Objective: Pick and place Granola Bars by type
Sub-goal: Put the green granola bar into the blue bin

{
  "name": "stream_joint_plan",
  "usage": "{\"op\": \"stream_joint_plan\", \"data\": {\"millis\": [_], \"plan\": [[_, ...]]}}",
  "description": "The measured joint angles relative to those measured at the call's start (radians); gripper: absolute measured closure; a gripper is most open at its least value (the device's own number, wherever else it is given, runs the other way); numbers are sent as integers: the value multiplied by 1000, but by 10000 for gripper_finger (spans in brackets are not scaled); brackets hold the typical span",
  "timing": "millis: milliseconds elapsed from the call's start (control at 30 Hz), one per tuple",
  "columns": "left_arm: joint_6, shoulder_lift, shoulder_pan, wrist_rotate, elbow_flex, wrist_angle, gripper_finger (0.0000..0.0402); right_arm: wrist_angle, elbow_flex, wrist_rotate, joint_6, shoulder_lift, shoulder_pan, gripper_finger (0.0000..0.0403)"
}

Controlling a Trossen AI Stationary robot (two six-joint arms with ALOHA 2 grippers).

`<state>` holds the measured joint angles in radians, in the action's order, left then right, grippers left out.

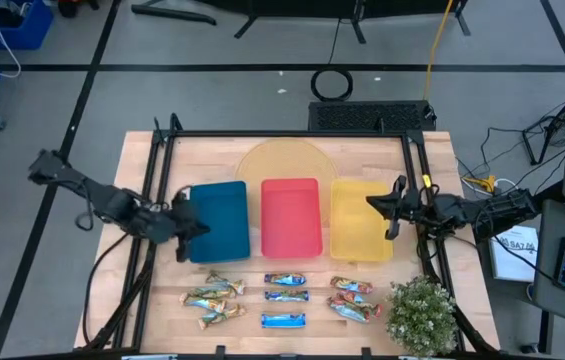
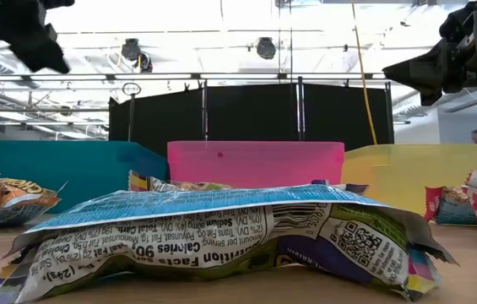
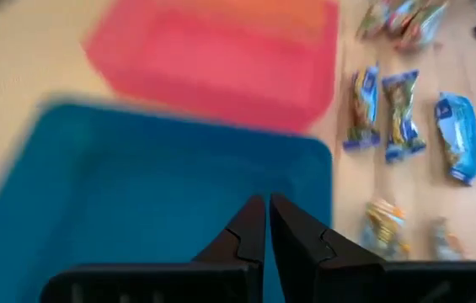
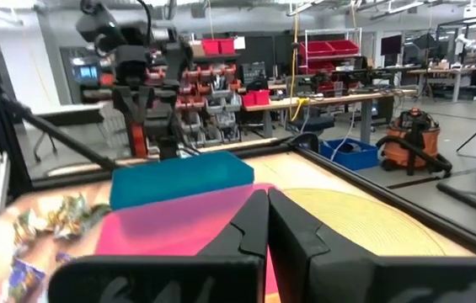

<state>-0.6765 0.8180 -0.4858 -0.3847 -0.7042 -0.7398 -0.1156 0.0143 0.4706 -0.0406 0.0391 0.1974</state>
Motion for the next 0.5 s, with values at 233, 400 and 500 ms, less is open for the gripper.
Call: {"op": "stream_joint_plan", "data": {"millis": [233, 400, 500], "plan": [[-334, 257, -163, 124, -41, 71, 376, 14, 0, 0, 19, 0, 0, 403], [-502, 434, -279, 162, -61, 177, 376, 13, 0, 0, 38, 0, 0, 403], [-534, 521, -340, 174, -87, 238, 376, 13, 0, 0, 32, 0, 0, 403]]}}
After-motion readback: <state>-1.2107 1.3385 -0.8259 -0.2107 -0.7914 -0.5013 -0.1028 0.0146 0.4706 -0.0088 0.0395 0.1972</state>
